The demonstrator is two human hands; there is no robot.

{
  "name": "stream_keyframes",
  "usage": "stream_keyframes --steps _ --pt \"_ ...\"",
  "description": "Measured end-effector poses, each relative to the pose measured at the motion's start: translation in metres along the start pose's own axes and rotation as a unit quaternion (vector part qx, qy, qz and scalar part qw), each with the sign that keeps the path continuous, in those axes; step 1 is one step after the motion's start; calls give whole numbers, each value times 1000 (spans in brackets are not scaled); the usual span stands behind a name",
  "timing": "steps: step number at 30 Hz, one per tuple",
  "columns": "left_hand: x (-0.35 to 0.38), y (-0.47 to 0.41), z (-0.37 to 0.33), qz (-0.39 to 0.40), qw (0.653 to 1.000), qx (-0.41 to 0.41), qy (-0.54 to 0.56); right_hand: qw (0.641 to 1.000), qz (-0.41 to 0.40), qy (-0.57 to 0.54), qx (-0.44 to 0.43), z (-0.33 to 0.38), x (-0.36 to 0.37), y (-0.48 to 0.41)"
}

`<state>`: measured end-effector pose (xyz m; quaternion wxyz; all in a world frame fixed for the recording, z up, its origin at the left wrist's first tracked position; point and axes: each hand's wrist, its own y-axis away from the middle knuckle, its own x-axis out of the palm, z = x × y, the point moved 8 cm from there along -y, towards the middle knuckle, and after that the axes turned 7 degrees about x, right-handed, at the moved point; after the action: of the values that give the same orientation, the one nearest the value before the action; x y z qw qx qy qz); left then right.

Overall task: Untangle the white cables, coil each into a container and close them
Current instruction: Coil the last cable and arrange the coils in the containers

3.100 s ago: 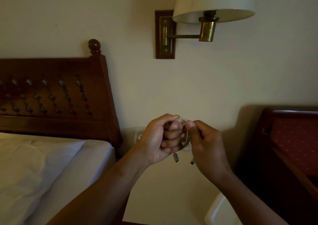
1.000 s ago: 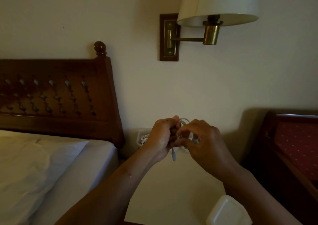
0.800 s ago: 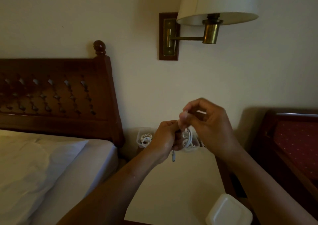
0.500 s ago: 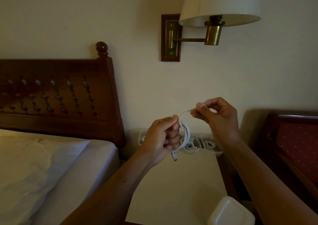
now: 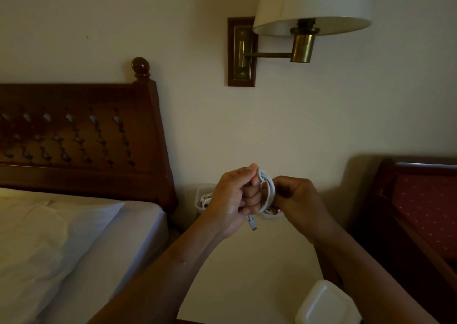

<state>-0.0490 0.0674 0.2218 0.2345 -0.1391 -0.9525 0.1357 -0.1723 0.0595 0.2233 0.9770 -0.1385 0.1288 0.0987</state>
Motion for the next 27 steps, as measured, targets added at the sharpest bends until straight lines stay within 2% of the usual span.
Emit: stream_keyframes --steps 3,7,11,16,19,22,27 --pt "5 1 3 7 1000 -3 -8 994 18 -106 24 -2 -3 4" --pt "8 -1 4 4 999 -11 -34 990 33 -129 34 -3 -5 10" --pt "3 -5 5 -25 997 -30 -68 976 51 -195 87 -6 -10 14" --pt "3 -6 10 -34 994 -43 -91 991 31 -110 67 2 -8 20" --pt "0 -7 13 -50 993 -45 -98 987 13 -136 90 -3 -10 22" --pt "-4 -7 16 -75 990 -36 -117 996 8 -77 39 6 -3 27" --pt "-6 -7 20 -82 989 -51 -111 990 -114 -18 -81 18 -10 36"
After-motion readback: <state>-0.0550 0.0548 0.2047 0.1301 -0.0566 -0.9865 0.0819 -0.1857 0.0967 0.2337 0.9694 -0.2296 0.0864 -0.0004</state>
